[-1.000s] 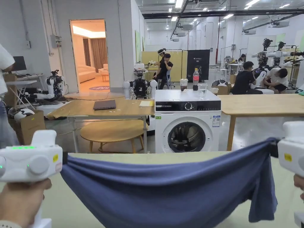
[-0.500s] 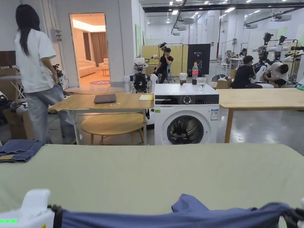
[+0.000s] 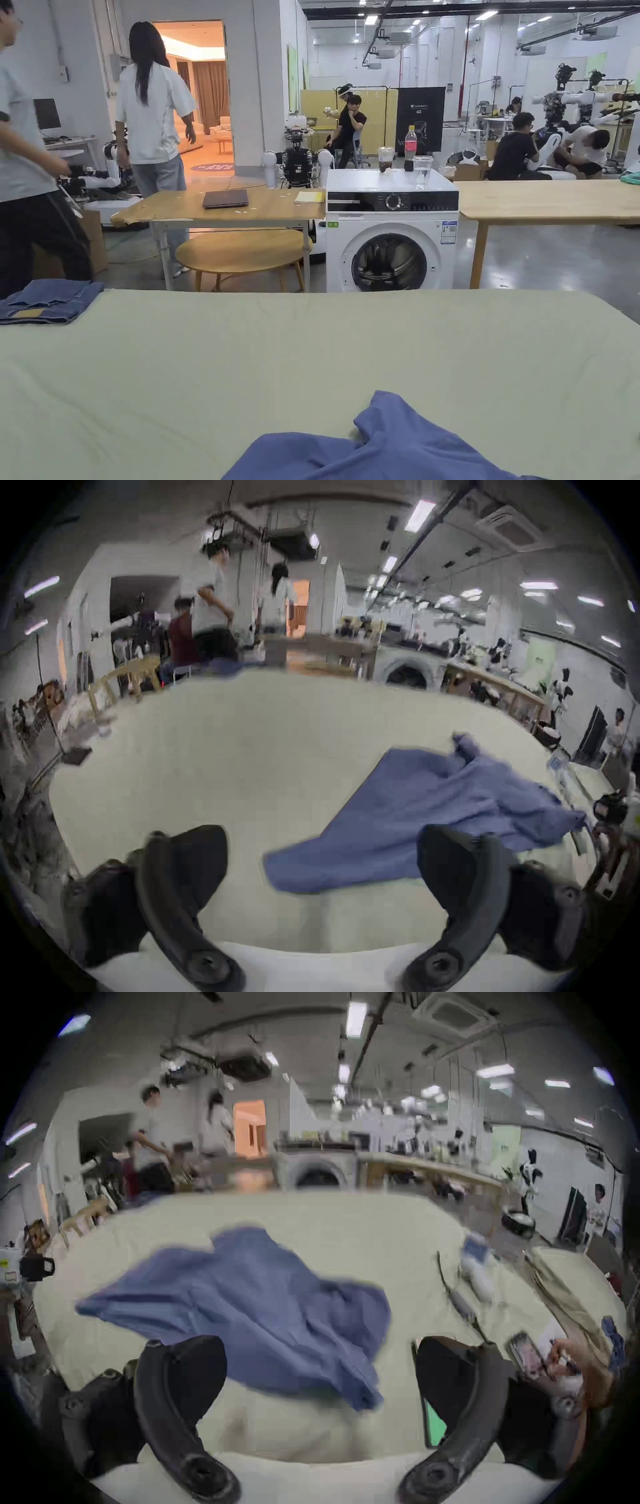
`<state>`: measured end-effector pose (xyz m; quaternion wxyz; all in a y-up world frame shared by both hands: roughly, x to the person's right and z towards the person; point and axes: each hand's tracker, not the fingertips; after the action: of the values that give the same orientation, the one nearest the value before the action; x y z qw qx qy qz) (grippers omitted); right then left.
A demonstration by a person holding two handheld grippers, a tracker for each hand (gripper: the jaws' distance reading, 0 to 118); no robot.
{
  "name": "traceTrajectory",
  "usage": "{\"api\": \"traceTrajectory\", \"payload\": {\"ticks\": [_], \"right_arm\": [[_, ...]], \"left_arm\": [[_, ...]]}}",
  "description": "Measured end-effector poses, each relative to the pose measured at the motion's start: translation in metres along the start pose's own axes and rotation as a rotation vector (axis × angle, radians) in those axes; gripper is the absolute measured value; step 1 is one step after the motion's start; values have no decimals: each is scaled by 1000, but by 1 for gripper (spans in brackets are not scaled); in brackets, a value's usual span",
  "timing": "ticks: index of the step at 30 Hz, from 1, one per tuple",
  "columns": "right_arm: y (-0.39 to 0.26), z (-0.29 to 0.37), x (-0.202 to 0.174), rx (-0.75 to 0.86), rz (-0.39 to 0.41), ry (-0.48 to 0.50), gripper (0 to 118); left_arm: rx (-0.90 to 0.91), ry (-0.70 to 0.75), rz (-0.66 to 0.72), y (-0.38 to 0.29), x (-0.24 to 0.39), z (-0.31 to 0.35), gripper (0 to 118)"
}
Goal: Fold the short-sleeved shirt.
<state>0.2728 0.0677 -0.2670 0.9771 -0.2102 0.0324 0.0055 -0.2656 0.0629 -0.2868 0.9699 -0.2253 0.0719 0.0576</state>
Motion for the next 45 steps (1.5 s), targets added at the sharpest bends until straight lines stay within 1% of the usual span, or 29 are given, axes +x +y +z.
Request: {"api": "traceTrajectory", "payload": {"ticks": [4, 5, 6, 7, 8, 9, 10, 11, 12, 13, 15, 16, 19, 23, 24, 25, 27, 28, 29, 30, 32, 33, 35, 39, 40, 41, 42, 43, 45], "right_arm": [[44, 19, -54, 196, 29, 86, 110], [49, 21, -65, 235, 27, 78, 109], [52, 24, -77, 285, 20, 88, 102], [54, 25, -85, 303, 16, 108, 90], [56, 20, -91, 289, 13, 100, 77], [57, 17, -98, 277, 16, 95, 47], [57, 16, -103, 272, 19, 92, 16], [57, 15, -110, 272, 22, 91, 0], [56, 11, -114, 280, 26, 60, 0], [54, 10, -115, 290, 17, 66, 0], [54, 6, -116, 256, 6, 130, 0], [49, 3, -120, 250, 10, 128, 0], [39, -11, -127, 219, 37, 139, 0], [15, -39, -141, 140, 29, 189, 0], [14, -40, -149, 128, 37, 195, 0], [11, -46, -153, 111, 44, 203, 0], [7, -57, -160, 79, 61, 209, 0], [6, -61, -162, 72, 66, 210, 0], [5, -64, -164, 64, 69, 210, 0], [5, -68, -165, 60, 71, 210, 0], [3, -76, -163, 42, 76, 209, 0], [3, -80, -162, 34, 84, 203, 0], [2, -84, -159, 25, 92, 193, 0], [2, -91, -150, 3, 78, 166, 0], [2, -92, -148, -2, 76, 159, 0], [3, -94, -146, -7, 77, 145, 0], [5, -98, -141, -12, 77, 135, 0], [7, -102, -136, -15, 74, 129, 0], [14, -115, -123, -28, 62, 108, 0]], "left_arm": [[133, -42, -86, 23, 54, 24, 111], [131, -52, -92, 22, 60, 24, 111], [134, -50, -93, 18, 73, 28, 109], [133, -51, -97, 16, 77, 28, 101], [130, -54, -100, 12, 79, 29, 74], [126, -64, -106, 9, 79, 31, 9], [122, -61, -113, 4, 83, 35, 0], [105, -27, -134, -1, 82, 35, 0], [119, -30, -141, -6, 78, 39, 0], [77, -66, -135, -9, 70, 39, 0], [22, -22, -132, -19, 60, 44, 0], [-3, 3, -138, -25, 50, 44, 0], [-91, 45, -59, -42, 7, 35, 0], [-241, 64, 35, -60, -39, 12, 0], [-284, 62, 37, -64, -45, 5, 5], [-289, 62, 29, -66, -50, -4, 30], [-307, 42, 41, -67, -58, -27, 114], [-305, 38, 52, -67, -63, -38, 118], [-236, 21, 64, -62, -68, -46, 118], [-315, 32, 89, -61, -71, -64, 118], [-332, 18, 114, -56, -79, -88, 112], [-328, 19, 120, -52, -82, -100, 104], [-338, 31, 120, -46, -80, -119, 92], [-473, 70, -60, -58, -59, -154, 89], [-452, 111, -123, -60, -49, -153, 84], [-411, 119, -145, -57, -42, -146, 72], [-408, 95, -141, -56, -36, -134, 53], [-410, 85, -132, -56, -31, -131, 39], [-405, 59, -180, -61, -17, -131, 15]]}}
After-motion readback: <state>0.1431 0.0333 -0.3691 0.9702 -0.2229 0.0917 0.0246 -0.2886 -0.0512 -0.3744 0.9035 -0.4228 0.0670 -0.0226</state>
